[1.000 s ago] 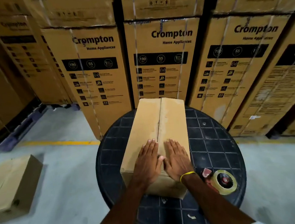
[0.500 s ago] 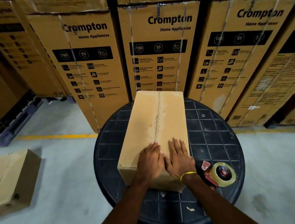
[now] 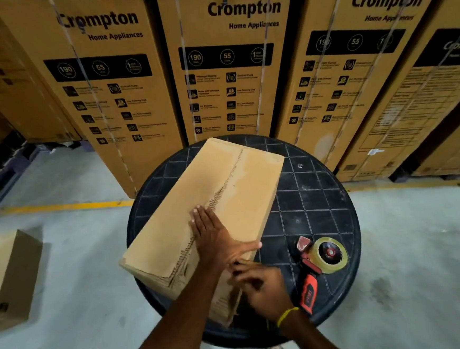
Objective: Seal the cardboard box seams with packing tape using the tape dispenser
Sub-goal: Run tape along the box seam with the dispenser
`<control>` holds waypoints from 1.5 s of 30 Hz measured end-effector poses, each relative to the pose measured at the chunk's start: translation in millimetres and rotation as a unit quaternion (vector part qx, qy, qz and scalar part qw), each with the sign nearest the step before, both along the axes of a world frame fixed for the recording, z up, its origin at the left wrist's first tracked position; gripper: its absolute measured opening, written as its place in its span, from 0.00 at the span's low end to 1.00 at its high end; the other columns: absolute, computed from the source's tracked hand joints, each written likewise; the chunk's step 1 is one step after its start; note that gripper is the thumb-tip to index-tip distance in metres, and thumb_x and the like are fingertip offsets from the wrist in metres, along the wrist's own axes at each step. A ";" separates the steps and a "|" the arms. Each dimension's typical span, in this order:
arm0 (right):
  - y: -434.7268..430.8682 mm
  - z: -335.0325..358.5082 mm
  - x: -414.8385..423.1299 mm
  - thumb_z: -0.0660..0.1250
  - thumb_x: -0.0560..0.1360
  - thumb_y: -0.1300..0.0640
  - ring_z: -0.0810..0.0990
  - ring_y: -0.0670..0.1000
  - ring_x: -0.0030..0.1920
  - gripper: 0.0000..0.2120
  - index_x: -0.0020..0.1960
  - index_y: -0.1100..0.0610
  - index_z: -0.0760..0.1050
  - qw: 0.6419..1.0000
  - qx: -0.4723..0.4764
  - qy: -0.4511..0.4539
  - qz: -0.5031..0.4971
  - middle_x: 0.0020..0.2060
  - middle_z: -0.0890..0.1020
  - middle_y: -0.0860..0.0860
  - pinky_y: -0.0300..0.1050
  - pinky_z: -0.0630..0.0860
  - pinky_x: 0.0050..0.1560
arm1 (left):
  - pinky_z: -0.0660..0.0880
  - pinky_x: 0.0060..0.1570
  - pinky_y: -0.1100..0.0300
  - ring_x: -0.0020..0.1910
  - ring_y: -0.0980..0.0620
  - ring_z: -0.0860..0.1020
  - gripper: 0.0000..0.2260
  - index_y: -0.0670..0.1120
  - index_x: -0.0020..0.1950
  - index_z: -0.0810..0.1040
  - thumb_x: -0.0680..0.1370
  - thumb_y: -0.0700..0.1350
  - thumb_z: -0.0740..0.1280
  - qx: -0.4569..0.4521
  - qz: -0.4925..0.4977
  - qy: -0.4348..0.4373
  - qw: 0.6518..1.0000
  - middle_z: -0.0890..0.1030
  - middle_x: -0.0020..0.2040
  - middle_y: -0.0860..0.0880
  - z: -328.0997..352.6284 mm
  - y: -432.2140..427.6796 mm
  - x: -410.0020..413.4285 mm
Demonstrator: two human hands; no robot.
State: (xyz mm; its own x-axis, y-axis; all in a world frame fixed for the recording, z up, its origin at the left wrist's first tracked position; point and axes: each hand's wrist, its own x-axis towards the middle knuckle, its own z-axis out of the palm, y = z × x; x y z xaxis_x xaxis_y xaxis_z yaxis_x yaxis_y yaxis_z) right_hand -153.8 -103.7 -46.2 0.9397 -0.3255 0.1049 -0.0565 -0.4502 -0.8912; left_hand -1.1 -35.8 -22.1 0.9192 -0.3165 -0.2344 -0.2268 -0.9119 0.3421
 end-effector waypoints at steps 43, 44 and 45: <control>-168.5 121.5 -16.6 0.77 0.73 0.57 0.73 0.53 0.26 0.04 0.46 0.56 0.85 0.990 0.094 0.058 -0.093 0.23 0.77 0.57 0.46 0.69 0.27 | 0.29 0.75 0.49 0.77 0.49 0.28 0.74 0.47 0.81 0.30 0.57 0.60 0.85 0.126 -0.431 0.039 0.893 0.29 0.81 0.50 37.9 34.5 29.7; -160.6 123.5 -11.3 0.77 0.74 0.59 0.72 0.47 0.24 0.02 0.44 0.57 0.85 0.991 0.084 0.068 -0.074 0.21 0.76 0.51 0.43 0.68 0.25 | 0.29 0.75 0.50 0.77 0.49 0.27 0.74 0.47 0.81 0.30 0.58 0.59 0.85 0.120 -0.428 0.043 0.895 0.29 0.81 0.51 37.9 35.8 29.7; -153.8 125.8 -6.9 0.76 0.74 0.63 0.71 0.42 0.22 0.04 0.42 0.56 0.84 0.993 0.083 0.074 -0.051 0.20 0.76 0.47 0.38 0.68 0.24 | 0.29 0.75 0.50 0.77 0.50 0.26 0.74 0.48 0.81 0.30 0.58 0.58 0.85 0.109 -0.423 0.051 0.898 0.28 0.80 0.52 36.8 37.9 28.9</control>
State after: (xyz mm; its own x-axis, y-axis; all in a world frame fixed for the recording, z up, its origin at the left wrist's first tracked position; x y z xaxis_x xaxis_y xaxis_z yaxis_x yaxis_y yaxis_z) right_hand -160.7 -257.5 79.6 0.9022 -0.4207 -0.0944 -0.2296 -0.2835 -0.9311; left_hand 27.7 2.1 14.7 0.3408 -0.8284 -0.4444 -0.8483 -0.4748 0.2345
